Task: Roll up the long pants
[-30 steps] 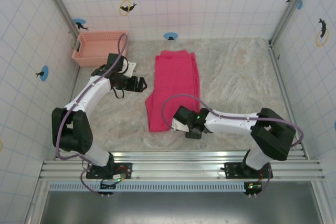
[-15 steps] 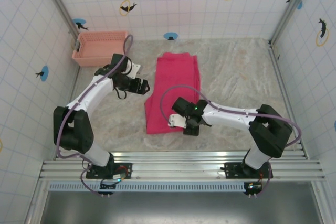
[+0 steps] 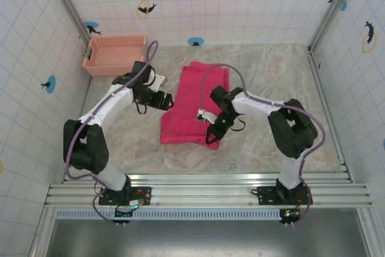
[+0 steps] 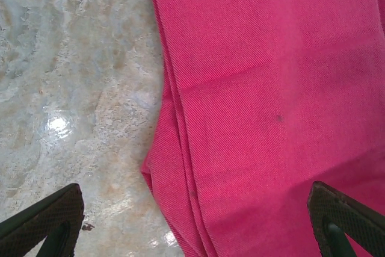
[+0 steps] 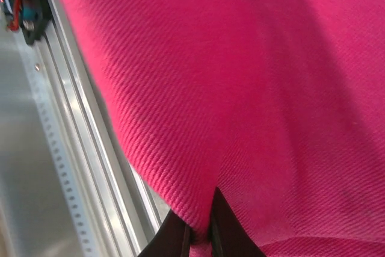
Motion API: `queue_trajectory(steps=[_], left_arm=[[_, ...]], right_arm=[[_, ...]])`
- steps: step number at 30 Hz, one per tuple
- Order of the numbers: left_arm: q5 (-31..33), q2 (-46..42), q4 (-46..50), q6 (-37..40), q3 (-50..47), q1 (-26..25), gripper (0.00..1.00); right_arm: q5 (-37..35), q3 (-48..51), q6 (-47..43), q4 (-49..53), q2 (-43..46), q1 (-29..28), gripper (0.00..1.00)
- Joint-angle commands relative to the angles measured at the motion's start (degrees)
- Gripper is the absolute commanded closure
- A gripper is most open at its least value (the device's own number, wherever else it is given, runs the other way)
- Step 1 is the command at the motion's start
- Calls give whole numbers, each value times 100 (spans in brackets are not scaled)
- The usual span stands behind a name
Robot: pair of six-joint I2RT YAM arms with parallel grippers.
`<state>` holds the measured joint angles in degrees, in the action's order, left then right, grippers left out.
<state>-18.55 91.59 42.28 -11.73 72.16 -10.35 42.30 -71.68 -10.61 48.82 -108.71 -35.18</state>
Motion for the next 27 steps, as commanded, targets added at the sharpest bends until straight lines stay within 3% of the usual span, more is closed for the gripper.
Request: queue_trajectory(steps=[1, 5, 8, 10, 17, 18, 23, 27], left_arm=[[12, -300, 301, 197, 193, -95, 3], [-254, -421, 413, 188, 150, -283, 4], [-480, -542, 545, 175, 69, -535, 15], [-542, -634, 629, 137, -40, -712, 27], [-508, -817, 615, -74, -514, -1030, 95], [-488, -856, 621, -91, -520, -1043, 100], [-464, -1108, 642, -104, -523, -1157, 100], [-231, -685, 631, -46, -505, -1163, 100]], right_arm=[[740, -388, 391, -116, -289, 269, 93], [993, -736, 529, -118, -674, 489, 93], [1096, -966, 618, -101, -927, 613, 93], [1182, -1031, 642, -128, -1052, 687, 93], [1357, -1305, 666, -72, -1361, 831, 93], [1381, -1346, 656, -51, -1410, 836, 93], [1540, -1493, 653, 10, -1560, 850, 93], [1570, -1585, 649, 49, -1608, 846, 93]])
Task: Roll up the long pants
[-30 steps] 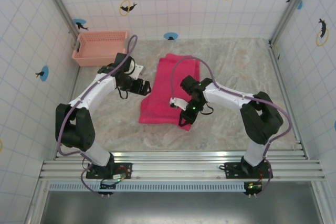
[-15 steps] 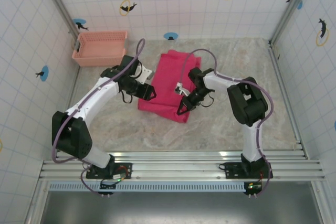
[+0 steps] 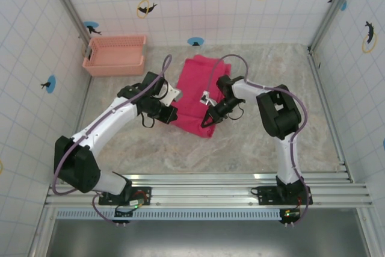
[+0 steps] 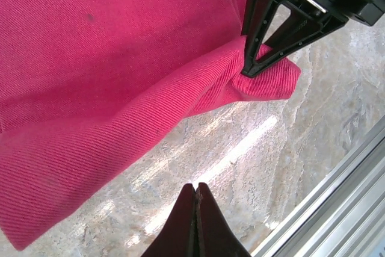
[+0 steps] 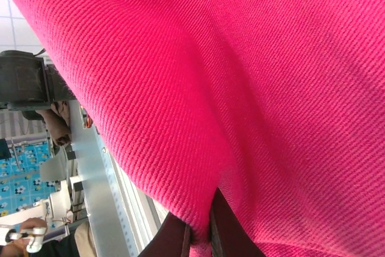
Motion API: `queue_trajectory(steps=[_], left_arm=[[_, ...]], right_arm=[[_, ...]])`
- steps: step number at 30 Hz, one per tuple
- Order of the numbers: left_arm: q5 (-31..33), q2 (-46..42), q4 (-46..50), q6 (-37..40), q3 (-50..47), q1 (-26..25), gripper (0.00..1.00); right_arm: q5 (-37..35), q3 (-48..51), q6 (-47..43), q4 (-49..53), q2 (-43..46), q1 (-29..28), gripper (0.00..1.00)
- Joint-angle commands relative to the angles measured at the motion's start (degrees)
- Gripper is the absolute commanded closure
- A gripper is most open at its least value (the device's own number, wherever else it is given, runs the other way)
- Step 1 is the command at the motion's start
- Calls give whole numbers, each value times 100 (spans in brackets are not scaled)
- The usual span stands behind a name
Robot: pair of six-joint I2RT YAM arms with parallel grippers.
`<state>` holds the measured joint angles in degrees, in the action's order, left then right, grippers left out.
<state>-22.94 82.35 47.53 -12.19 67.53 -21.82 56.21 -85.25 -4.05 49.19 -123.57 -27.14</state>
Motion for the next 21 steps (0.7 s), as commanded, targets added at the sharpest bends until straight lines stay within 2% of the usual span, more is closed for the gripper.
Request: queue_trajectory(steps=[1, 5, 10, 15, 21], left_arm=[[234, 404, 110, 15, -2, -14, 100], [249, 1142, 188, 56, 304, -18, 100], [412, 1550, 76, 38, 578, -15, 100], [1030, 2405, 400, 42, 1528, -11, 100], [1049, 3482, 664, -26, 2790, 21, 100]], right_arm=[[193, -237, -3, 18, -120, 42, 93], [231, -285, 7, 34, -123, 53, 93], [388, -342, 12, 75, -240, 60, 93], [444, -288, -67, 100, -299, 36, 93], [475, -128, -175, 100, -368, 24, 93]])
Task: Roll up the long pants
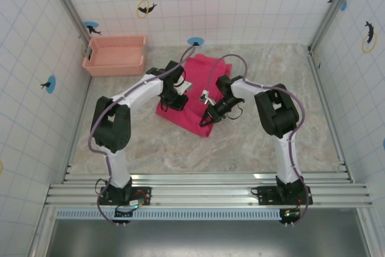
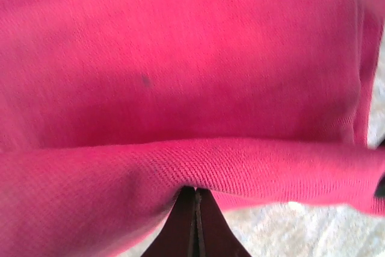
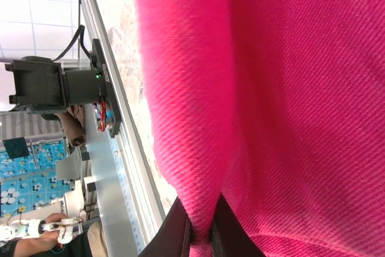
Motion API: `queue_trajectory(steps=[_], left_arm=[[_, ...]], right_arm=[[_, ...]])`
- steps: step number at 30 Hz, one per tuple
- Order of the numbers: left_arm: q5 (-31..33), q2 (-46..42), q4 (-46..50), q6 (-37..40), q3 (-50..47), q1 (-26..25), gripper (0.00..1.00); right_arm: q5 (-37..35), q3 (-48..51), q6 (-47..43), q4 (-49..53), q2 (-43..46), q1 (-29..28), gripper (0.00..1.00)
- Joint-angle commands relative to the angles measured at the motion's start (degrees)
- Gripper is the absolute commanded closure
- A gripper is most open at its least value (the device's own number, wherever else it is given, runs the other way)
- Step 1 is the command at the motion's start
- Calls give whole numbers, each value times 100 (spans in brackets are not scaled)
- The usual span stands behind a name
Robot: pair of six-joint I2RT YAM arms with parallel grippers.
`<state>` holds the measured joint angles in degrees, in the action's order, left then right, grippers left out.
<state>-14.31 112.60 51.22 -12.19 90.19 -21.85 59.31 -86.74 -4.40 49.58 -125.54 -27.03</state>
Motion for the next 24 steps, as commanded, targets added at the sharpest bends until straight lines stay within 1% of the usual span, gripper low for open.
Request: queue_trajectory(steps=[1, 4, 7, 10, 12, 13, 15, 18, 21, 22, 23, 24], left_arm=[[227, 654, 380, -20, 698, 32, 100], [287, 1166, 624, 41, 1042, 56, 100], [348, 1269, 562, 46, 862, 131, 100], [372, 1230, 395, 51, 498, 236, 100], [399, 1221, 341, 72, 303, 301, 100], [429, 1206, 324, 72, 211, 342, 100], [387, 1143, 255, 83, 38, 380, 100], [301, 1055, 169, 95, -72, 392, 100], [170, 1087, 200, 125, 4, 396, 100], [156, 1106, 214, 129, 54, 398, 100], [126, 1128, 230, 159, 85, 395, 100], [100, 1139, 243, 158, 117, 398, 100]], right_arm=[[169, 34, -157, 65, -182, 11, 93], [131, 52, -172, 67, -232, 13, 92], [-50, 17, -116, 61, -246, 28, 88], [-397, -18, -14, 52, -134, 32, 81], [-696, -45, 39, 46, 5, 37, 72], [-1010, -54, 88, 35, 138, 39, 67], [-1702, -47, 110, 32, 464, 39, 61], [-2696, 124, -39, -152, 1153, -74, 57], [-3872, 553, -404, -517, 2034, -587, 50], [-4316, 765, -509, -689, 2309, -830, 47], [-4616, 964, -653, -849, 2540, -1106, 44], [-4951, 1118, -713, -995, 2702, -1336, 43]])
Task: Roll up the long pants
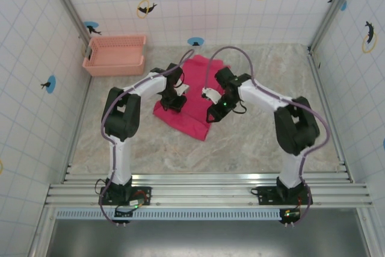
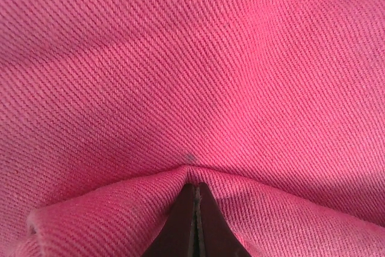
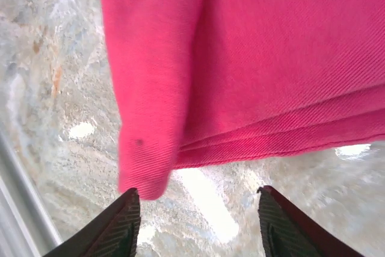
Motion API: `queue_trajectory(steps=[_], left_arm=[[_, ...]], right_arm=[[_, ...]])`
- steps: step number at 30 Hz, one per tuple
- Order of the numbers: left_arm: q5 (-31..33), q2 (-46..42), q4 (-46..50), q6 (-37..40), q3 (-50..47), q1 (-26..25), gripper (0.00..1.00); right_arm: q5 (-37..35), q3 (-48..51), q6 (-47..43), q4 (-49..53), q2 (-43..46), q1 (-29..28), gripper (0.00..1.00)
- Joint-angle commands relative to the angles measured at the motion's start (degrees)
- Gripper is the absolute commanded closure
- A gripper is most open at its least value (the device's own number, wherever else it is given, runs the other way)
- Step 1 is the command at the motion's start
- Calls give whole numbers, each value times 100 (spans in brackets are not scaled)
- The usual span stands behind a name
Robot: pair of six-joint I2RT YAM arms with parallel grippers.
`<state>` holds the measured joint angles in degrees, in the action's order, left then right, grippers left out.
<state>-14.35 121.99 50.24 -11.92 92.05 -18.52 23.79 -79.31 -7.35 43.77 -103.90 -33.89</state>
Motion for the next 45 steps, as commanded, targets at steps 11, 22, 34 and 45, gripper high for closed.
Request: queue_trajectory(steps=[11, 22, 34, 45], left_arm=[[-25, 213, 380, 216, -55, 82, 100], [-21, 167, 539, 305, -23, 78, 100], [-65, 145, 793, 686, 20, 92, 100], [-420, -303, 891, 843, -119, 163, 100]], right_arm=[[-2787, 1380, -1012, -2256, 433, -2434, 41], [-3809, 841, -1705, -2603, -857, -2562, 42], [-4528, 671, -2610, -2997, -1617, -2385, 46], [-2483, -255, -2387, -1302, -1678, -1861, 92]])
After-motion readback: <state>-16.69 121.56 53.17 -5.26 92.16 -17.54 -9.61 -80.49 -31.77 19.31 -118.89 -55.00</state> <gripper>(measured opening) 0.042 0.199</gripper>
